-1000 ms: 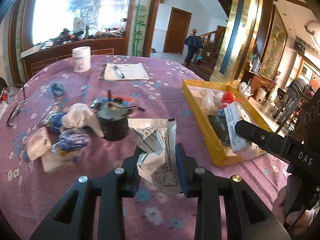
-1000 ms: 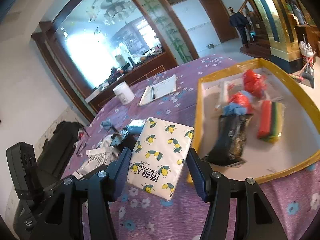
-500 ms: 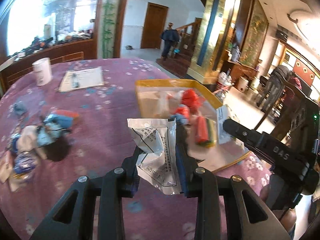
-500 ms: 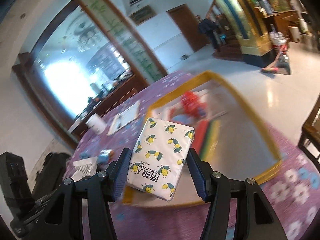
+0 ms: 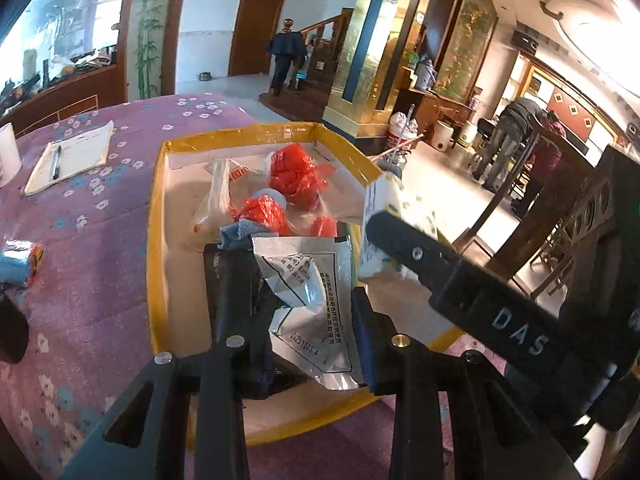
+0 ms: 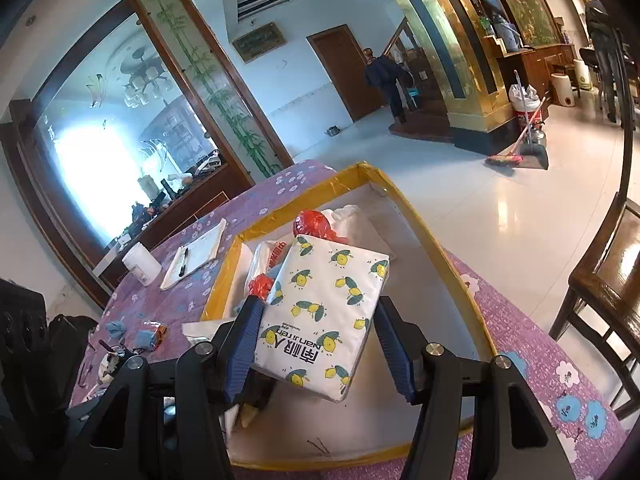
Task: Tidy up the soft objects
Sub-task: 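Lower both held items into the box and open both tools, then move both open tools back to the pile on the table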
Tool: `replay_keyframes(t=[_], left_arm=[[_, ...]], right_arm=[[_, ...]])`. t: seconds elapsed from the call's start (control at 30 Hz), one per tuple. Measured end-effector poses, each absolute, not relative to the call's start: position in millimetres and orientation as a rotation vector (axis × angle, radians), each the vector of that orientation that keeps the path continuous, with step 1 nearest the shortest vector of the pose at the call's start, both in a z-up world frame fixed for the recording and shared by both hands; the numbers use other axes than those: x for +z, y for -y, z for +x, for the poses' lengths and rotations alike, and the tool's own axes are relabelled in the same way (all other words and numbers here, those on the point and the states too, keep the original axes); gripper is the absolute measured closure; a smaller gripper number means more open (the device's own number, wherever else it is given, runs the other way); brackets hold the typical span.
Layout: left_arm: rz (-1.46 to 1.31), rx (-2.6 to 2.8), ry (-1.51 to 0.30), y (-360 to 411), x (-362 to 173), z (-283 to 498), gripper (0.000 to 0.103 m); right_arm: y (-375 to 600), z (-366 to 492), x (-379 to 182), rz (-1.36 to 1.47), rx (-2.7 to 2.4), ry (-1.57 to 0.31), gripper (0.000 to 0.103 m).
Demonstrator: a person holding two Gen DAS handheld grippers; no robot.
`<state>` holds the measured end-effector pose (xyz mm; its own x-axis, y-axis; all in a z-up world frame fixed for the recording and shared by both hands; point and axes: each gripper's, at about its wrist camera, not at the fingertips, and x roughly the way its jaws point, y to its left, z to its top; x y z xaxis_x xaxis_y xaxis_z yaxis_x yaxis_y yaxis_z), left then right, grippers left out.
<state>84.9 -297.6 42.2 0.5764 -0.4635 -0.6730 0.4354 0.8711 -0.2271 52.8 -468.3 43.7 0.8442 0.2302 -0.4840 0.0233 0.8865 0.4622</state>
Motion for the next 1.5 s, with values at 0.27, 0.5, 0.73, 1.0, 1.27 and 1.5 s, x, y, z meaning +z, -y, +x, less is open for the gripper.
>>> replay_keyframes(t=[0.27, 0.5, 0.73, 1.0, 1.27, 1.5], left_arm=[[-0.037, -0.545, -0.822, 298.3, 34.5, 87.6, 0.072], [-0.002, -0.536, -0.797, 304.1, 34.3, 81.8, 0.060], [0.016, -0.530, -0.751, 304.4, 39.0, 75.7, 0.049], [0.033, -0.504, -0.712, 302.8, 43.6, 70.7, 0.048], [0.075, -0.430, -0.639, 298.5, 54.7, 58.6, 0.042], [0.073, -0.400, -0.618, 283.0, 77.3, 36.1, 0.033]], right_arm=[[461.0, 65.4, 37.3, 0.429, 0.091, -0.612, 0.040], [464.8, 61.5, 38.0, 0.467, 0.107, -0.584, 0.040], [470.2, 55.8, 39.9, 0.492, 0.103, -0.559, 0.040], [469.7, 52.7, 43.0, 0.480, 0.097, -0.540, 0.040], [467.3, 49.7, 46.5, 0.465, 0.100, -0.516, 0.040], [466.3, 48.3, 46.4, 0.463, 0.098, -0.513, 0.035]])
